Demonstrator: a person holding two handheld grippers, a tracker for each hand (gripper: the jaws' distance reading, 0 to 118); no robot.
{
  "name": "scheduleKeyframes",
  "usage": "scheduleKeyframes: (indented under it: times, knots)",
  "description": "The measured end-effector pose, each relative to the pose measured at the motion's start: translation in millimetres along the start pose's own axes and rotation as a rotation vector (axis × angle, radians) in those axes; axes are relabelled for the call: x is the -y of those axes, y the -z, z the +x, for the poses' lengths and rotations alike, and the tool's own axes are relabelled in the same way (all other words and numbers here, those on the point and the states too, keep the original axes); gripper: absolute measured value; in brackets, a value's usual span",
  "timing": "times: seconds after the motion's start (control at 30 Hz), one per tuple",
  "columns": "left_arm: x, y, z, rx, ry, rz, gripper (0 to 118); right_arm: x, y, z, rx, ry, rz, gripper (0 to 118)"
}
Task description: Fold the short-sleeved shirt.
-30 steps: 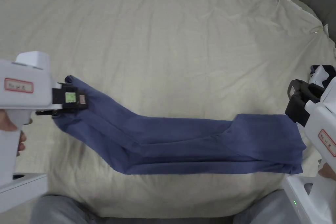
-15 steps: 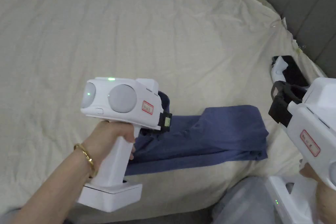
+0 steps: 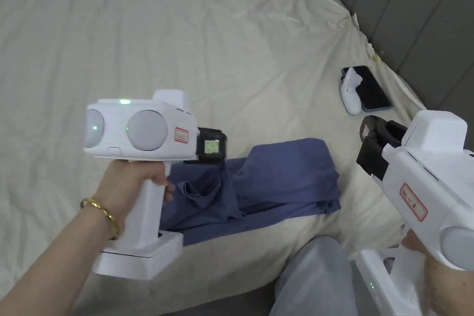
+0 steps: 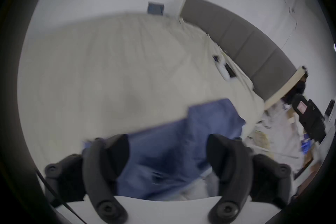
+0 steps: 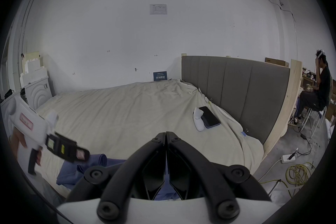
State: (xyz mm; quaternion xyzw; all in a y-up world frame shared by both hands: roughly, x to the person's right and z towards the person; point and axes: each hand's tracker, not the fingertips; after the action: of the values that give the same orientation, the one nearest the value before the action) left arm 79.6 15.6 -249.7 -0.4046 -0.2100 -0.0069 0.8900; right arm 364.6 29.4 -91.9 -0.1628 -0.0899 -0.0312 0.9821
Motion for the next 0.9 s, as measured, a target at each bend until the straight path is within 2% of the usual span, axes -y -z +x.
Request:
scheduleKeyframes:
  times: [0.03,0.07,0.17,0.27,0.43,0.53,0.6,0.8,0.9]
  knots:
    - [1.9,-5.6,-5.1,-0.056,0.031,0.042,37,0.3,0.2,-0.6,-0.002,0.004,0.002,0]
    - [6.9,-7.5,-9.9,-0.110,0.067,0.077,22,0.4,0.8,-1.1,-0.006,0.010,0.004,0]
    - [31.9,-0.5,-14.8,-0.229,0.183,0.071,15,-1.3,1.0,-10.1,-0.022,0.018,0.004,0]
    - [60.2,16.8,-19.9,-0.184,0.128,-0.031,1,-3.3,-0.8,-15.7,-0.040,0.016,0.011,0]
    - [95.6,44.9,-14.2,-0.135,0.037,-0.107,0,-5.2,-3.6,-18.7,-0.057,0.014,0.013,0]
    - [109.5,42.7,-2.2,-0.004,-0.051,-0.147,0,-3.5,-4.6,-14.5,-0.054,0.006,0.010,0]
    - [120.9,36.6,8.4,0.127,-0.050,-0.165,0,-1.4,-5.0,-11.3,-0.048,0.007,0.009,0]
    - [146.2,46.4,29.0,0.219,-0.014,-0.298,0,2.0,-6.8,-9.0,-0.039,0.032,-0.006,0]
    - [137.6,33.0,27.6,0.284,-0.071,-0.236,0,2.6,-8.3,-10.6,-0.036,0.018,-0.011,0]
